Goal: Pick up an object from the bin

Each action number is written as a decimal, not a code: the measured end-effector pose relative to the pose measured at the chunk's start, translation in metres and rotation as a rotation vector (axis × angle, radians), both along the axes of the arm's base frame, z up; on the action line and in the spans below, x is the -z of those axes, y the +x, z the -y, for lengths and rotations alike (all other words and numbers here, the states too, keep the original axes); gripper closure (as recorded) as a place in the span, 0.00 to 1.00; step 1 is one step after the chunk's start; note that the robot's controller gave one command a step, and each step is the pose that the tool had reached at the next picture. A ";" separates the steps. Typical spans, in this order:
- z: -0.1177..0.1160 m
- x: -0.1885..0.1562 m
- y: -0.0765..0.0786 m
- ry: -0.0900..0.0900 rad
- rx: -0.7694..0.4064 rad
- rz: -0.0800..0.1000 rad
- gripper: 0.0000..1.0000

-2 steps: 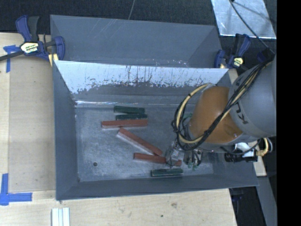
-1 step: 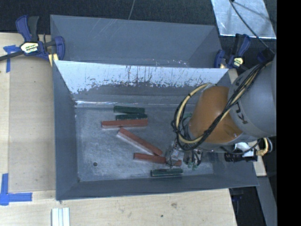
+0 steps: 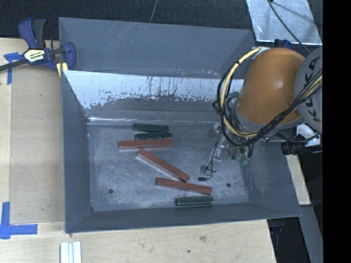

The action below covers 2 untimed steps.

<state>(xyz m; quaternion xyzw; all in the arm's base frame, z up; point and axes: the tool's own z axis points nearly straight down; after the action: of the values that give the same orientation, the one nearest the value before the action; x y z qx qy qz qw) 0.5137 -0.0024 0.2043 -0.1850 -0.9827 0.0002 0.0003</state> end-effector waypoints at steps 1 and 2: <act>-0.002 -0.023 0.006 0.000 -0.005 0.009 0.00; -0.011 0.018 -0.002 -0.001 -0.049 0.012 0.00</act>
Offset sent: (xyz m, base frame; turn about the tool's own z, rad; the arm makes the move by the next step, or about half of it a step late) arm -0.0229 0.0325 -0.1099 -0.1509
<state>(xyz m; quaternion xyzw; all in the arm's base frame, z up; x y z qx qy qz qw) 0.5116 0.0086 0.1859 -0.1609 -0.9870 -0.0005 -0.0056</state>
